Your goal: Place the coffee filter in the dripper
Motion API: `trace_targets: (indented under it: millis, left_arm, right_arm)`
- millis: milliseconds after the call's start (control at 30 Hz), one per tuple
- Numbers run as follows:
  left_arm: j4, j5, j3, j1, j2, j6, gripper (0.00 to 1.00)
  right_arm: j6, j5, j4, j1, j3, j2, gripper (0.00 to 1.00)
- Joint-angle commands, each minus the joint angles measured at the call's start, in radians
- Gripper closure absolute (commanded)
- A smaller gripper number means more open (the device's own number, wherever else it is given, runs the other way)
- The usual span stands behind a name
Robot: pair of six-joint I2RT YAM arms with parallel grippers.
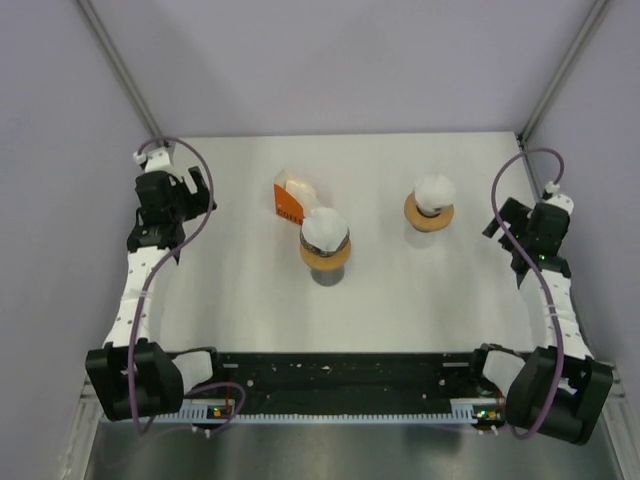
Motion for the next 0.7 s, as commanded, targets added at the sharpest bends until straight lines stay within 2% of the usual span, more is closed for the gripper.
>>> trace_targets:
  millis: [0,267,500,667]
  left_arm:
    - [0.205,0.006,-0.141,0.048,0.004,0.045,0.02]
    - [0.529,0.072,-0.378,0.077,0.084,0.122,0.01]
    - [0.586,0.113,-0.441,0.077,0.167,0.113,0.01]
    - [0.703,0.155,-0.508,0.079,0.174,0.113,0.01]
  right_arm:
    - [0.013,0.062,0.297,-0.006,-0.164,-0.081,0.01]
    - [-0.013,0.083,0.538,-0.006,-0.382,-0.130,0.01]
    - [-0.012,0.079,0.665,-0.006,-0.491,-0.125,0.01]
    - [-0.010,0.086,0.696,-0.006,-0.517,-0.133,0.01]
